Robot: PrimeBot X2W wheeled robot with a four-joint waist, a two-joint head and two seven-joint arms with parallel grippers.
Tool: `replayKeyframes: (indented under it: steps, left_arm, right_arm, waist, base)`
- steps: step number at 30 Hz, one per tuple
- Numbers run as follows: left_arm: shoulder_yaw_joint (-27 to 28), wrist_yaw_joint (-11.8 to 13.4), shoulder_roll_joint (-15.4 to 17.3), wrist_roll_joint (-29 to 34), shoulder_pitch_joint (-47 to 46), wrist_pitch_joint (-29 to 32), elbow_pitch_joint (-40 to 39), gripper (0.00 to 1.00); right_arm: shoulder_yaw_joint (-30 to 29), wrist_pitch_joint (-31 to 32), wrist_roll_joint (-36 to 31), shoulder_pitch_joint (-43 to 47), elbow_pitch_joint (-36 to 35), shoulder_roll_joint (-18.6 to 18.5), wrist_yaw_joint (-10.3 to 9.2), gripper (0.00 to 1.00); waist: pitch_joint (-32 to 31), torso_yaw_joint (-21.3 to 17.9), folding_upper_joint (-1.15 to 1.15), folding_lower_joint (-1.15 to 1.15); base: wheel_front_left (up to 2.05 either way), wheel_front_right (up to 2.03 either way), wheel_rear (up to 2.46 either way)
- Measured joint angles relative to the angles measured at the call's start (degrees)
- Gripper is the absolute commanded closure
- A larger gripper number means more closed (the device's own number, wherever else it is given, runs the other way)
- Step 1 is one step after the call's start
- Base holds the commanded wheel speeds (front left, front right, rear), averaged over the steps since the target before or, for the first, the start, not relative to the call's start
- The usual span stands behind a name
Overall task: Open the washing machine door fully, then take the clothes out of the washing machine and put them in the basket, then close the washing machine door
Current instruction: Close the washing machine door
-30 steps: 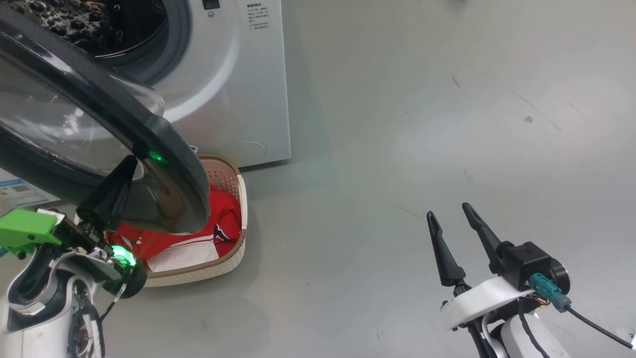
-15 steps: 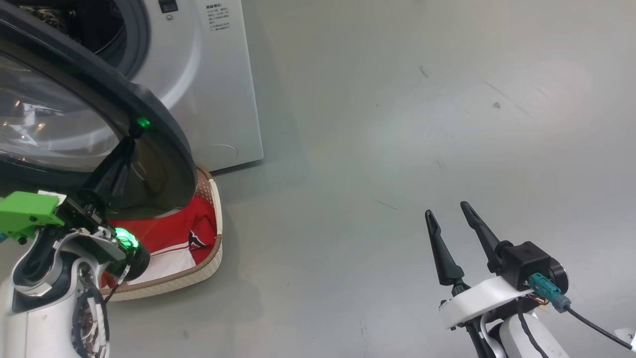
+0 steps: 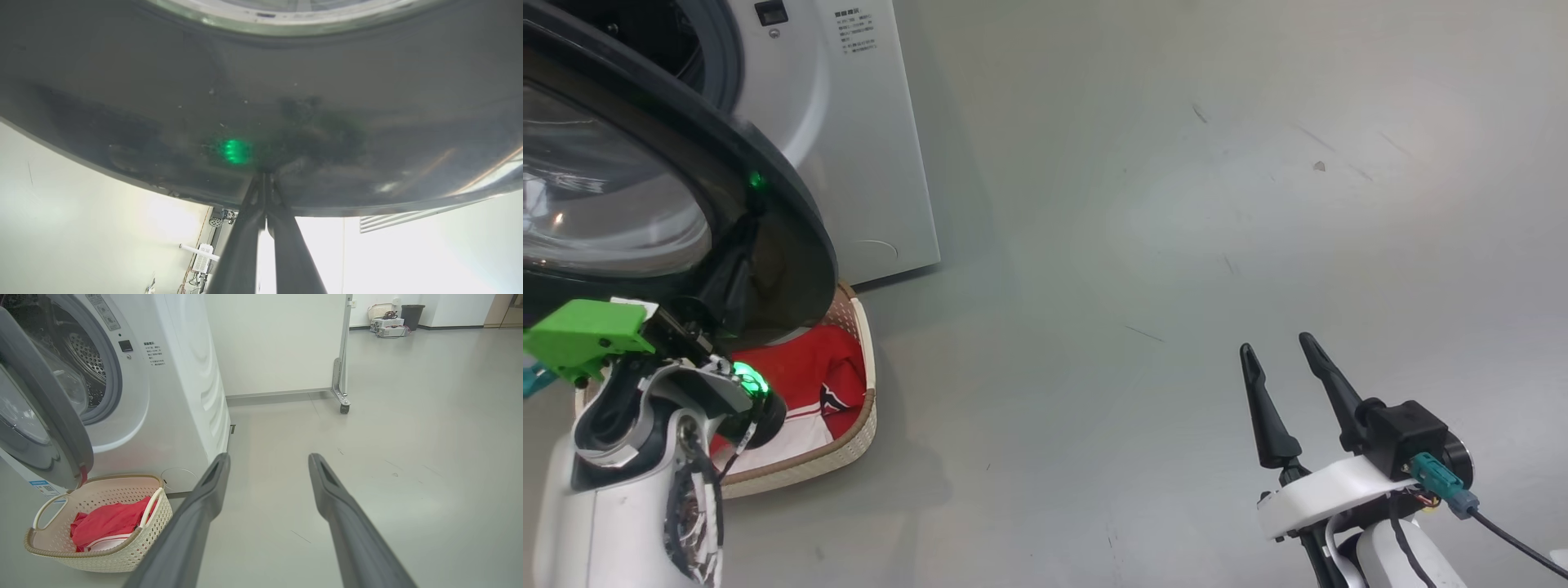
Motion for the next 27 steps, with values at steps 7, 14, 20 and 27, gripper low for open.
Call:
replayKeyframes:
  steps: [7, 14, 20, 27]
  left_arm:
    - [-3.23, -3.21, -0.15, -0.03, 0.24, 0.20, 2.33, 1.00]
    - [-6.28, -6.55, -0.21, 1.45, 4.25, 0.44, 3.63, 1.00]
    - [-9.36, -10.15, 0.52, 7.58, 7.53, 0.75, 2.70, 1.00]
    - [-12.48, -12.55, 3.85, 17.82, 11.40, -2.57, 0.70, 1.00]
  right_arm:
    - [-1.48, 0.00, -0.02, 0.29, -1.69, 0.03, -0.05, 0.00]
    - [-2.48, 0.00, -0.59, 0.71, -2.53, -0.21, 0.03, 0.00]
    - [-3.54, 0.00, -0.71, 1.18, -4.41, -0.37, 0.10, 0.00]
    - [-3.53, 0.00, -1.27, 2.41, -5.25, -0.40, 0.59, 0.00]
  waist:
    - [-0.84, 1.55, 0.00, 0.00]
    - [-3.00, 4.39, 0.00, 0.00]
    - [-4.93, 7.05, 0.00, 0.00]
    - [-6.75, 10.64, 0.00, 0.00]
  base:
    - [0.00, 0.00, 0.00]
    - [0.00, 0.00, 0.00]
    - [0.00, 0.00, 0.00]
    - [0.00, 0.00, 0.00]
